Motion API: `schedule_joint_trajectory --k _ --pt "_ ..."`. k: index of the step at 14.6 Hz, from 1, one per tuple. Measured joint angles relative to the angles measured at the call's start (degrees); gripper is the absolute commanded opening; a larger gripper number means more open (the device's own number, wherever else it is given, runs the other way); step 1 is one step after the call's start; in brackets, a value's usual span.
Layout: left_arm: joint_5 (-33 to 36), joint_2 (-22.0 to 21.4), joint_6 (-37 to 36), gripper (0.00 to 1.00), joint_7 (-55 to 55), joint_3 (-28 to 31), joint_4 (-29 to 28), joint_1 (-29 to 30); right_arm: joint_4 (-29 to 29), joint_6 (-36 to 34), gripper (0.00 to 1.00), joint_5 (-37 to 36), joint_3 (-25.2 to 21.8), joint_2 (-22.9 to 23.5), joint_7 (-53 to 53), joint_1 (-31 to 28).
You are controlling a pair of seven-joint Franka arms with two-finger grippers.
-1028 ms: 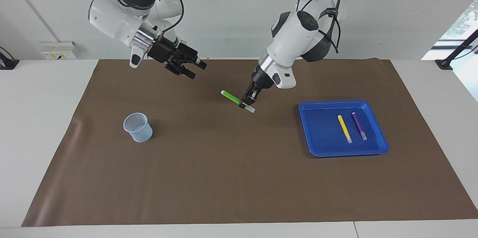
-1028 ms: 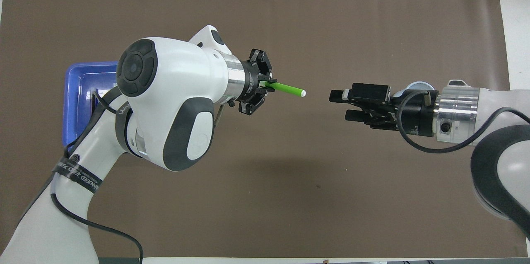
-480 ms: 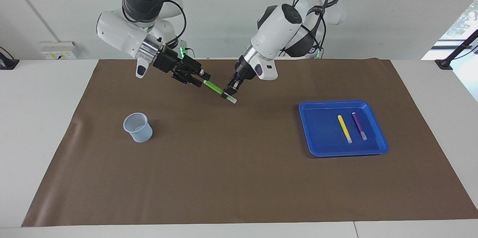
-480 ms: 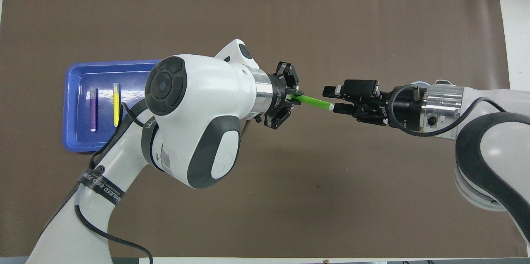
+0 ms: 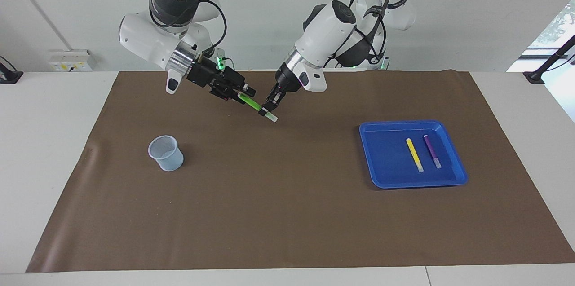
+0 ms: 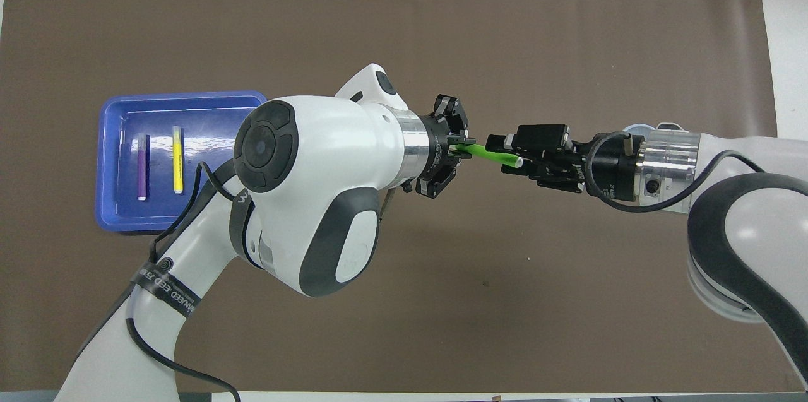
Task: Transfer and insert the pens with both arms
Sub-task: 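Grasp the green pen with the right gripper and open the left gripper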
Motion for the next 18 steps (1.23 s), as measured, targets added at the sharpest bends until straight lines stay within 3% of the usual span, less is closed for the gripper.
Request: schedule_joint_trajectory --k 3,6,10,12,17,18 --pt "0.00 0.22 0.31 0.00 -0.15 0.01 0.00 0.00 0.00 0.00 0.60 0.00 0.00 0.00 0.00 0.00" --pt "0.00 0.39 0.34 0.00 -0.15 0.01 -0.01 0.00 0.00 0.00 0.36 0.00 0.00 0.00 0.00 0.00" --pt "-0.01 0.38 0.60 0.00 -0.17 0.32 -0.01 0.00 -0.54 0.15 0.27 0.00 -0.25 0.15 -0.08 -0.06" --pt "-0.01 0.37 0.63 0.00 -0.18 0.35 0.00 0.01 -0.60 0.17 0.00 -0.01 -0.25 0.16 -0.08 -0.07" --pt "-0.09 0.35 0.69 0.00 -0.25 0.47 -0.01 0.01 -0.81 0.25 0.00 0.14 -0.32 0.18 -0.10 -0.09" --pt "-0.09 0.35 0.69 0.08 -0.25 0.47 -0.01 0.01 -0.81 0.25 0.00 0.14 -0.31 0.18 -0.10 -0.09"
